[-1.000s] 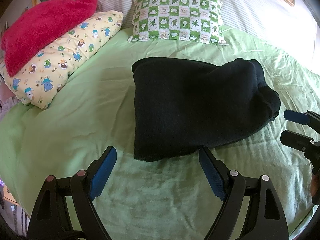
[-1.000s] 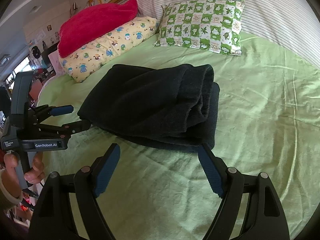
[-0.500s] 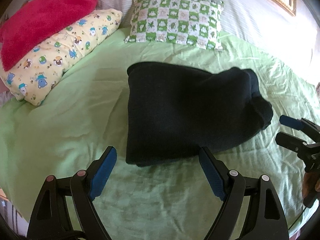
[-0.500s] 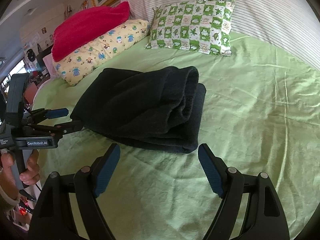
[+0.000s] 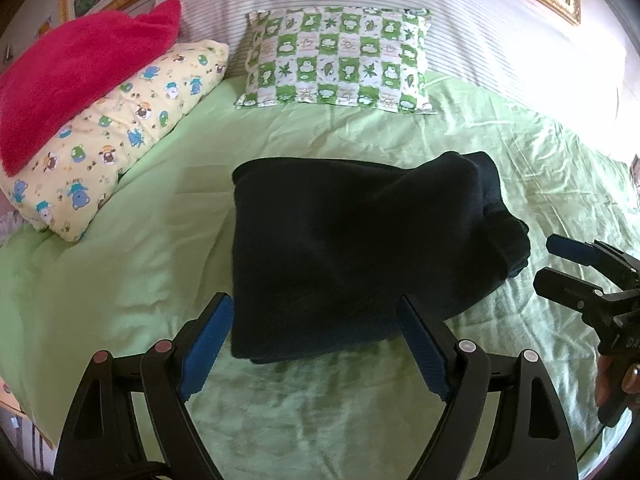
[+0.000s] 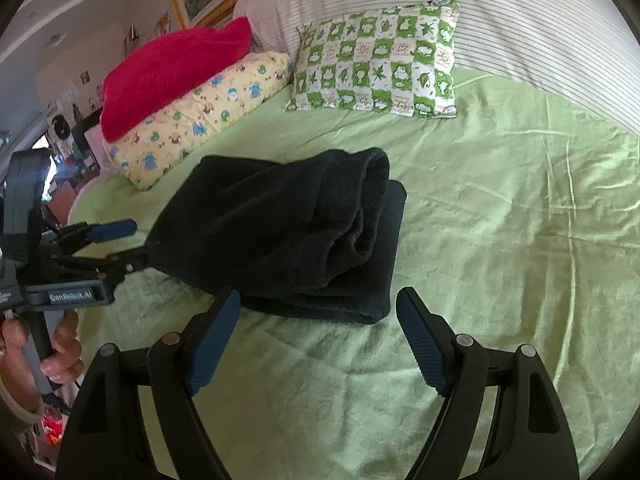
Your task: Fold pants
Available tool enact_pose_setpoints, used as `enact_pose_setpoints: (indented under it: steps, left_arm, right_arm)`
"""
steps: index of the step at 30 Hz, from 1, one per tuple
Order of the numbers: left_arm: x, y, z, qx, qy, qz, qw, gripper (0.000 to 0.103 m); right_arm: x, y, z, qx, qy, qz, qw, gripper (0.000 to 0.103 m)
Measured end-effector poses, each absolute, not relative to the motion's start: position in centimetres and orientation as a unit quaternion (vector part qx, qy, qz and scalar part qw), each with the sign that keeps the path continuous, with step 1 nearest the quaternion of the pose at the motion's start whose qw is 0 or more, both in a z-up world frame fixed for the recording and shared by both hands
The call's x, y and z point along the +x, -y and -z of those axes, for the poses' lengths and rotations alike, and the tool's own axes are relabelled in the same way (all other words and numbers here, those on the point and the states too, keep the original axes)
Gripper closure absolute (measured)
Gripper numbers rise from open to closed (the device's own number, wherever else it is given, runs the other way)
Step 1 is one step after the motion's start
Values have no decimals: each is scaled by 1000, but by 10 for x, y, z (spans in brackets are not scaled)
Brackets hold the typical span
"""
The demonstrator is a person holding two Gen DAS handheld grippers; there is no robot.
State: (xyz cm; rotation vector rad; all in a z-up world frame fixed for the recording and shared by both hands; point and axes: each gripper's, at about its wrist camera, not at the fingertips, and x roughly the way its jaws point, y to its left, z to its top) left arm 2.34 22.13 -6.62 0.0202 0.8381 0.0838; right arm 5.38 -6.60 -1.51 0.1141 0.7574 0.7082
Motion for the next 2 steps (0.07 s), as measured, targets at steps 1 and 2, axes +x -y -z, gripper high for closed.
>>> enact_pose_setpoints:
  steps: [1,2]
  left_arm:
    - [26,-218,68,10,-412,-37,910,18]
    - [29,-216,69,9,-420,-31,907,18]
  right_arm:
    - [55,66,16,57,-361,-335,868,18]
    - [56,67,17,60,-361,-331,870,16]
